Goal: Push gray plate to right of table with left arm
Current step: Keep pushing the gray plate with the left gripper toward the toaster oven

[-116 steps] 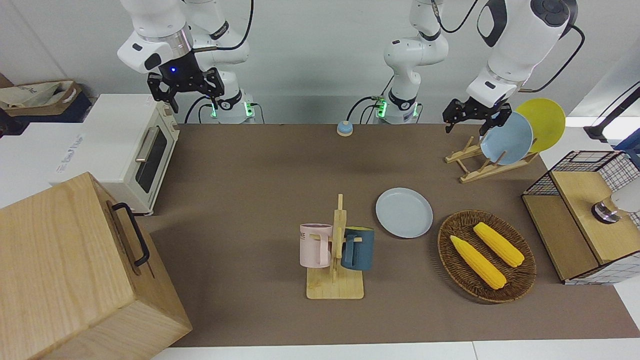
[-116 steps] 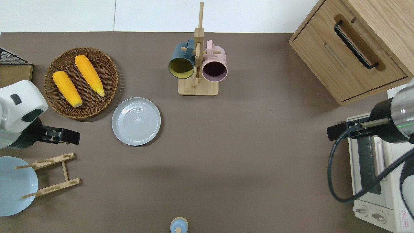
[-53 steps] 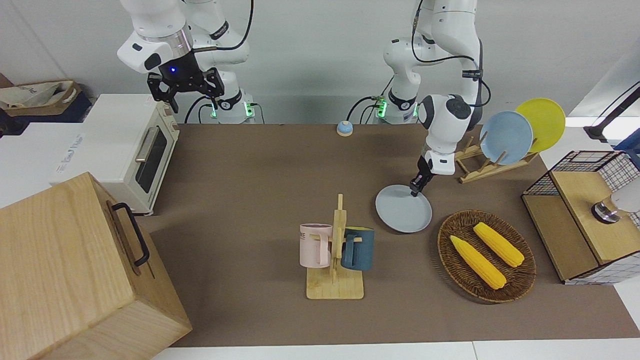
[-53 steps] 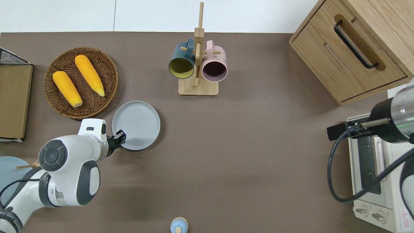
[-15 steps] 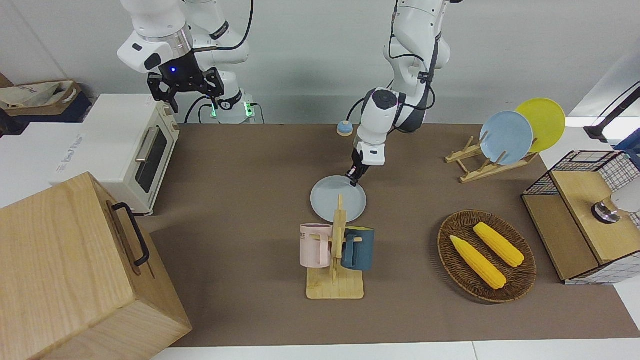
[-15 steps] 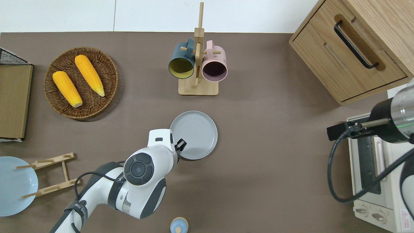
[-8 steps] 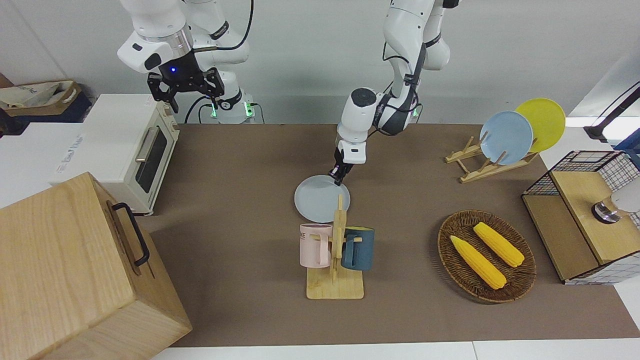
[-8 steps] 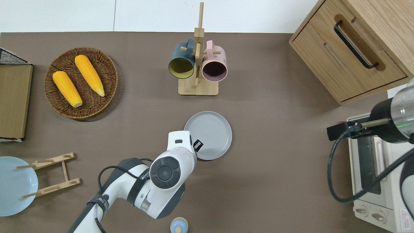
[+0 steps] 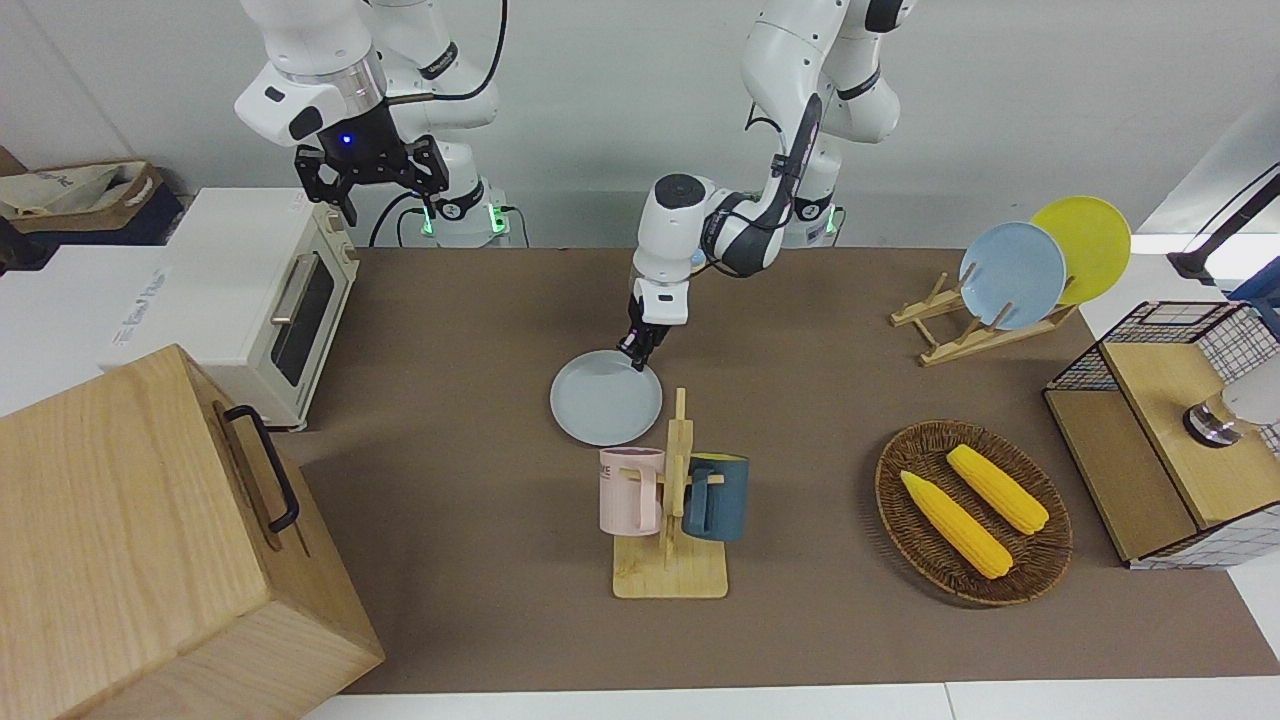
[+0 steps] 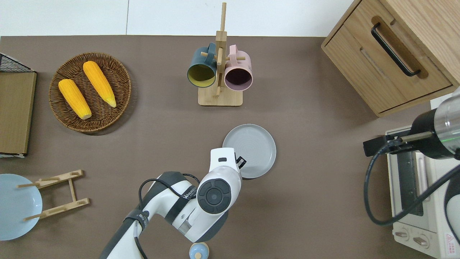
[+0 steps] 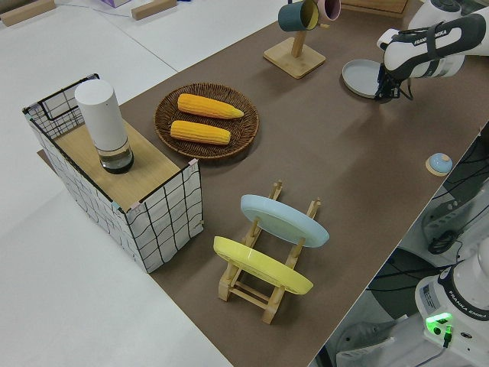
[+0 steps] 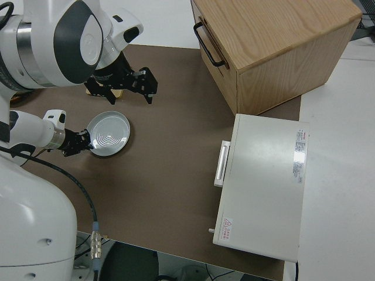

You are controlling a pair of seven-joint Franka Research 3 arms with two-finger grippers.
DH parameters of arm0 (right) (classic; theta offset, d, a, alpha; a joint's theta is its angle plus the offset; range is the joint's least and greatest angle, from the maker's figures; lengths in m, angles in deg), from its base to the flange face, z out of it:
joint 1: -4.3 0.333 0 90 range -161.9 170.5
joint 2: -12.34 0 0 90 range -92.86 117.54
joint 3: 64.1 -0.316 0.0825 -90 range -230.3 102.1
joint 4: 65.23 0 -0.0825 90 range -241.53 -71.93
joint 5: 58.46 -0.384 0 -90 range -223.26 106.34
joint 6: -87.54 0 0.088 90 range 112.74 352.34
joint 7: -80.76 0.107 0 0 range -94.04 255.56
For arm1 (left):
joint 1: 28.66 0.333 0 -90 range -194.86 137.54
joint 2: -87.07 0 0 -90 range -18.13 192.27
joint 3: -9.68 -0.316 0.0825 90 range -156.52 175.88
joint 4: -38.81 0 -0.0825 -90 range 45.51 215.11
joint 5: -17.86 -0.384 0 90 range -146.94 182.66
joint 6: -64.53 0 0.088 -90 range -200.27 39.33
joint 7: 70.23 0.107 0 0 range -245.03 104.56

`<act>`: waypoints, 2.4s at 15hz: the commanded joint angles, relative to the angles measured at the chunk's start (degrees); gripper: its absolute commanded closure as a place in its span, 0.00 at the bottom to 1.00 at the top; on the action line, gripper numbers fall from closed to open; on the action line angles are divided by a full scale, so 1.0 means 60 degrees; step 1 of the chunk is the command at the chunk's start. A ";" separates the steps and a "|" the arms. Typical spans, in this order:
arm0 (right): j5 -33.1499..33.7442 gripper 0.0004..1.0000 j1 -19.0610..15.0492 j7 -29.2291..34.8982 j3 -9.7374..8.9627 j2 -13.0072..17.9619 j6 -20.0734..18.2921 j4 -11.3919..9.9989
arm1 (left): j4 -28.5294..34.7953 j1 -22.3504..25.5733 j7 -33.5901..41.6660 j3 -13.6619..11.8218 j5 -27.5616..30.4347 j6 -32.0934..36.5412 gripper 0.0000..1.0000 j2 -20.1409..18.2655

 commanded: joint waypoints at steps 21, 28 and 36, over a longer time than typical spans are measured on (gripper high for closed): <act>-0.0098 0.02 -0.0192 0.0009 -0.0129 0.0029 -0.0137 0.0076 | -0.2736 -0.2501 -0.2924 -0.0151 -0.1580 0.1037 1.00 0.2369; -0.0098 0.02 -0.0192 0.0009 -0.0128 0.0029 -0.0137 0.0076 | -0.3381 -0.2956 -0.3202 -0.0225 -0.1711 0.1052 1.00 0.2897; -0.0098 0.02 -0.0192 0.0023 -0.0128 0.0029 -0.0137 0.0076 | -0.4216 -0.3000 -0.3525 -0.0225 -0.1947 0.1754 1.00 0.3205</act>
